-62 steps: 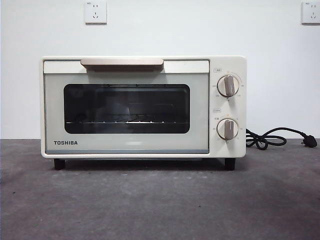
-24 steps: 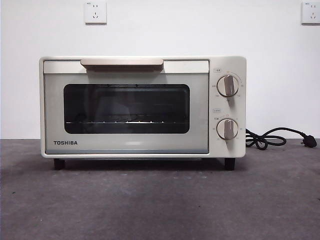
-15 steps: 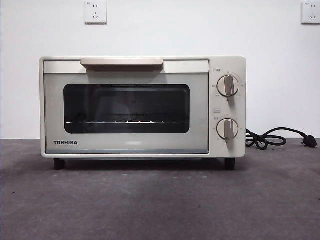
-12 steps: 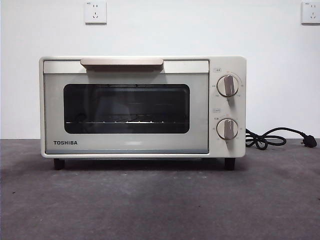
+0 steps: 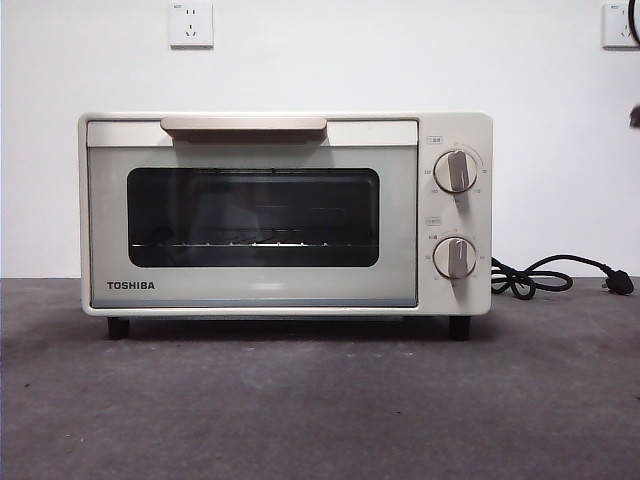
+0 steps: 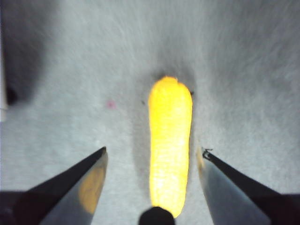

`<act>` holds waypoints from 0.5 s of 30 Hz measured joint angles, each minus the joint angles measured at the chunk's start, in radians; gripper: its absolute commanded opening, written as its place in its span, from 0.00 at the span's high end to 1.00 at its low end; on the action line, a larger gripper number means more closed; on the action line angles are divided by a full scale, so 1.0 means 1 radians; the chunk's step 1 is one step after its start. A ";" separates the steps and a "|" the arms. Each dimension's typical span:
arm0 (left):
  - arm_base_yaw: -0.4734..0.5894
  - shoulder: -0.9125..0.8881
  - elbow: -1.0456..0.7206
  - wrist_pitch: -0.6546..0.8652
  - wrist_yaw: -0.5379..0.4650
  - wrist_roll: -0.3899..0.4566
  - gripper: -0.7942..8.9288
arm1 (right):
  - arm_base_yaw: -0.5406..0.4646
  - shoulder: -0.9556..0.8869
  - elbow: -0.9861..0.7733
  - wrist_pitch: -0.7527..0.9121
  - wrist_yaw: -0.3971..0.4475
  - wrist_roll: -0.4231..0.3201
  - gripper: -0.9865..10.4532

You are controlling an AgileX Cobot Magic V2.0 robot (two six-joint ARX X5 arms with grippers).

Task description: Take the corn from the table,put the corn in the oven

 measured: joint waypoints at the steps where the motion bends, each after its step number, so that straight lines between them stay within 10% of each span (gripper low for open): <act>1: 0.000 0.000 0.000 0.000 0.000 0.000 0.92 | 0.000 0.013 0.000 0.003 0.003 0.000 0.63; 15: 0.000 0.000 0.000 0.000 0.000 0.000 0.92 | 0.000 0.182 0.000 0.030 0.034 -0.019 0.63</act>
